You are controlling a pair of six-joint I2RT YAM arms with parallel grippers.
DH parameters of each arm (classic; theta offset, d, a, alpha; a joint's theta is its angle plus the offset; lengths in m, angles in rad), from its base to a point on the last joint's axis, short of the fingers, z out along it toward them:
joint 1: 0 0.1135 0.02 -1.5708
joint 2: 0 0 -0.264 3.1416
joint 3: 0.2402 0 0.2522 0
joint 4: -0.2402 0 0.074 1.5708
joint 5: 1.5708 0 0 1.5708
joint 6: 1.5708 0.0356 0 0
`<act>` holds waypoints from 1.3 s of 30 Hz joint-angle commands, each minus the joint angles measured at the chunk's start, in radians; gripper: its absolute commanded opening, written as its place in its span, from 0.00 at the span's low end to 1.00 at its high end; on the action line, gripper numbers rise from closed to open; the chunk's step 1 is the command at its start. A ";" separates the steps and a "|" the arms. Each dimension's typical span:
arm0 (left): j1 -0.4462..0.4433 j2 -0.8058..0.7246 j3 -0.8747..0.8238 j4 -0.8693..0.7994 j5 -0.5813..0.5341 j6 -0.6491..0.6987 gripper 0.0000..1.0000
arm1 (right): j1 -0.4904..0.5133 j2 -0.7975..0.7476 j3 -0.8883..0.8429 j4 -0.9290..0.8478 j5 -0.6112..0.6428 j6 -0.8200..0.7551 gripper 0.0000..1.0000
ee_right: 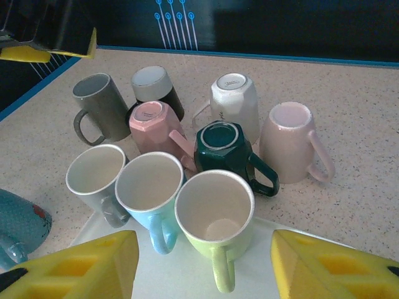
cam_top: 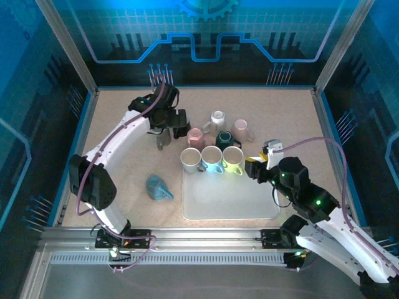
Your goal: Turn the mug right side up
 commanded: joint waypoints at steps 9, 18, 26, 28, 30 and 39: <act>-0.198 0.214 0.241 -0.022 0.010 0.114 0.99 | -0.009 -0.034 -0.010 0.018 0.043 0.004 0.59; -0.278 0.370 0.390 -0.009 0.047 0.065 0.99 | -0.011 -0.047 -0.018 0.015 0.062 0.007 0.59; -0.309 0.533 0.597 0.000 0.061 0.074 0.98 | -0.013 -0.080 -0.023 0.019 0.104 0.013 0.59; -0.318 0.582 0.657 0.014 0.064 0.092 0.98 | -0.013 -0.099 -0.027 0.021 0.122 0.017 0.59; -0.326 0.624 0.699 0.057 0.059 0.139 0.97 | -0.014 -0.118 -0.035 0.028 0.135 0.026 0.59; -0.332 0.799 0.795 0.278 0.126 0.317 0.95 | -0.013 -0.137 -0.020 0.017 0.121 0.042 0.59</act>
